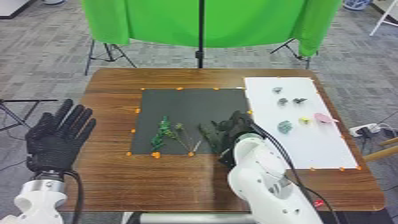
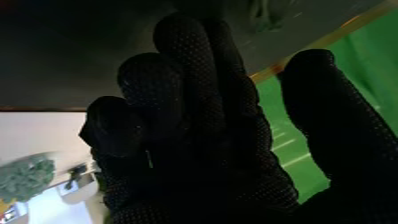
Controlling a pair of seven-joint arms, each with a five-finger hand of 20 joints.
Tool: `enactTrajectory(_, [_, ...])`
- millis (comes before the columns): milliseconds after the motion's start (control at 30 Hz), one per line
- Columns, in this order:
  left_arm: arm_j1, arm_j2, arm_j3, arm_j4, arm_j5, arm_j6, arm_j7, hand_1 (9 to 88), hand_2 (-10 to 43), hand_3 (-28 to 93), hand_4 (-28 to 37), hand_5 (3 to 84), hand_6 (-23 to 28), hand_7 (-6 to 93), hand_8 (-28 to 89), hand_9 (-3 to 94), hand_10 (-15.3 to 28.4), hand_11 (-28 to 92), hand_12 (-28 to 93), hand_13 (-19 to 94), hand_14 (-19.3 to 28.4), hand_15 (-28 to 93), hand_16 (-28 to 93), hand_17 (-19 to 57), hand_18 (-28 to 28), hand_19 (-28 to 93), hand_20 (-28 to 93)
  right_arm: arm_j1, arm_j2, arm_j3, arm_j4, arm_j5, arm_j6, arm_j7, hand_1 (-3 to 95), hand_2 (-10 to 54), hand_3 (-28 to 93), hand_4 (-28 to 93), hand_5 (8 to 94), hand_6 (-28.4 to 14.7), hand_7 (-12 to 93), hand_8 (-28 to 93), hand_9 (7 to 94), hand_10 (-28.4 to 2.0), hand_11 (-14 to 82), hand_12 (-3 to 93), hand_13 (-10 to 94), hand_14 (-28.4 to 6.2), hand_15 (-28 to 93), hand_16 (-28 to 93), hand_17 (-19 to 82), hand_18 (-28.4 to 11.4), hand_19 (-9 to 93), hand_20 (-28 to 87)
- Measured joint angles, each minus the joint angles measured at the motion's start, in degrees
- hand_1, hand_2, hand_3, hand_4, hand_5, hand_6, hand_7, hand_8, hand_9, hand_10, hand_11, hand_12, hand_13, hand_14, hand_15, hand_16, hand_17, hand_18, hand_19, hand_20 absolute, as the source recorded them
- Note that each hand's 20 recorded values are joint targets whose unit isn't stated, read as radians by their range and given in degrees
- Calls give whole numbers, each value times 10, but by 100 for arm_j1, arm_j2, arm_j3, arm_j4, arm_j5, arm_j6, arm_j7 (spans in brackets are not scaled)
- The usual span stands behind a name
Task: Arrange flowers
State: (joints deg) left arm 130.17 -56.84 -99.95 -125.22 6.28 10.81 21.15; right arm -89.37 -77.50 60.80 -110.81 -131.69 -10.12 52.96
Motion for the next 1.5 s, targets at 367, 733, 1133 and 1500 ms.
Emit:
enactTrajectory(367, [5,-1,8,-3,-42,83,23,275,95,802,-283,449,78,93,-88,391,140,159,100,322,126,182,-16,-45,126,291,126,-211,76,510,-301,1134,228,-924,285,84,785,-185,730,-56,150,-107,727,-209,391,277,631,-185,729,319,351,-253,930,477])
enactTrajectory(733, [-31,-1,49,-1,-43,95,10,274,96,801,-283,449,77,96,-89,391,139,160,100,323,125,183,-18,-44,125,290,125,-108,-32,460,-239,1083,-1022,-676,277,96,779,-186,691,-66,97,-99,731,-214,387,271,631,-190,737,320,357,-257,932,474])
enactTrajectory(1133, [54,-27,21,-7,-69,97,29,273,96,801,-283,449,77,96,-89,392,140,160,99,322,125,183,-18,-44,125,291,126,-90,12,442,-245,668,-896,-444,270,104,777,-179,695,-80,97,-93,735,-216,384,269,634,-191,739,318,361,-261,932,479])
enactTrajectory(1500, [45,-32,21,-7,-87,102,13,273,96,801,-283,449,78,96,-89,392,140,161,100,322,125,184,-18,-44,125,291,126,-205,66,492,-470,867,-845,-301,270,99,772,-180,704,-77,100,-92,744,-216,374,265,641,-192,736,315,367,-265,932,476])
